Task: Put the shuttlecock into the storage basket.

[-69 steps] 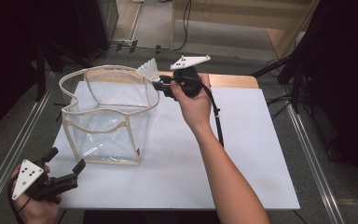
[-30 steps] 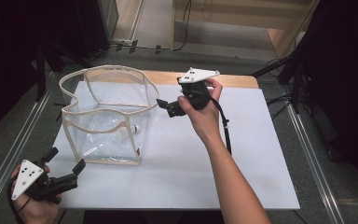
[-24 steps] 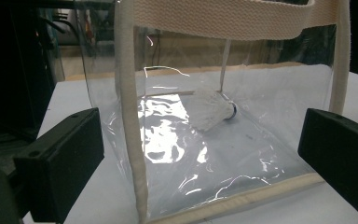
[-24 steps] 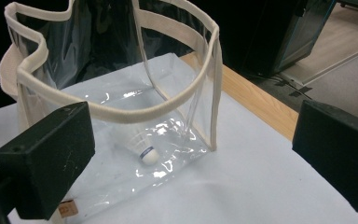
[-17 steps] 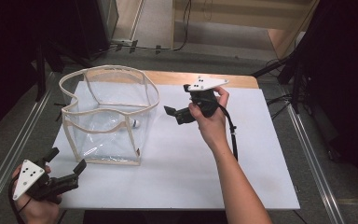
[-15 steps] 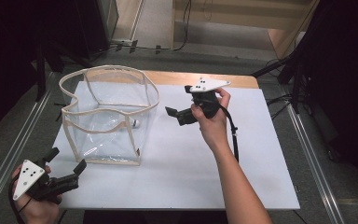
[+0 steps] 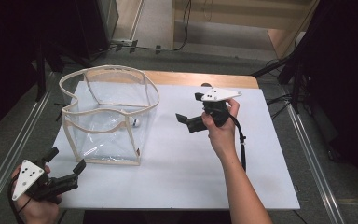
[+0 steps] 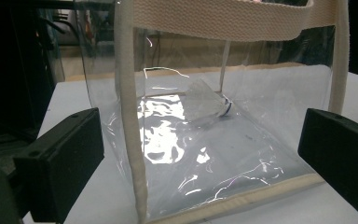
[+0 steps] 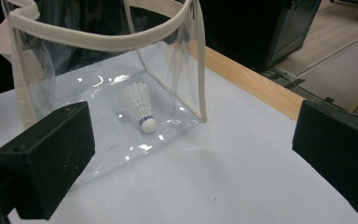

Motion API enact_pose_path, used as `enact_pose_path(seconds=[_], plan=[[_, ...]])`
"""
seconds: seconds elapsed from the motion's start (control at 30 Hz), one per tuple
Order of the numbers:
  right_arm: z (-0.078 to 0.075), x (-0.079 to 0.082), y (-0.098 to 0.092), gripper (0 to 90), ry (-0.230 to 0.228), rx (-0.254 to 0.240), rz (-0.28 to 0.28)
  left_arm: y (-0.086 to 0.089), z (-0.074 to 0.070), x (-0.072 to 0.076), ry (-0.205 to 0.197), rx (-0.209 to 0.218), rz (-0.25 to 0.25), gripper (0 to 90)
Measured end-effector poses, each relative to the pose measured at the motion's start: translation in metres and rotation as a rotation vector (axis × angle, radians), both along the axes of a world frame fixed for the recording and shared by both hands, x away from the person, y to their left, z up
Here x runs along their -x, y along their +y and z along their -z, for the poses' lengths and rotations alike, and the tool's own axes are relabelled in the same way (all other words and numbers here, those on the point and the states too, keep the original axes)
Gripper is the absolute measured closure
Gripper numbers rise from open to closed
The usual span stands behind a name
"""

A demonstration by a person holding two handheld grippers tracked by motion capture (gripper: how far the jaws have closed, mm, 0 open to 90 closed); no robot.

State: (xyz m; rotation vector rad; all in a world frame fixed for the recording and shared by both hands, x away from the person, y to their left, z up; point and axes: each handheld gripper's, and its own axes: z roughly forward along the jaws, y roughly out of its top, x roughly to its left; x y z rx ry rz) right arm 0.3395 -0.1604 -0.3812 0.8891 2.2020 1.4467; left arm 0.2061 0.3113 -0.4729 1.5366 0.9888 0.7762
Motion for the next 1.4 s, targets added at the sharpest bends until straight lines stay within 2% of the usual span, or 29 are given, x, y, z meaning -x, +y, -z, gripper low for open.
enact_pose_path(seconds=[0.37,0.5,0.83,1.4], plan=[[0.012,0.012,-0.018,0.0,-0.004,-0.011,0.026,0.0,0.0,0.0,-0.001,-0.002,0.003,0.6],[0.018,0.015,-0.023,0.0,-0.011,0.002,0.038,0.0,0.0,0.0,-0.002,0.003,0.002,0.6],[0.031,0.023,-0.037,0.0,-0.022,-0.021,0.05,-0.001,0.0,0.0,0.002,0.0,0.007,0.7],[0.058,0.044,-0.068,0.0,0.009,-0.04,0.109,-0.001,0.0,0.0,0.002,-0.002,0.007,0.7]])
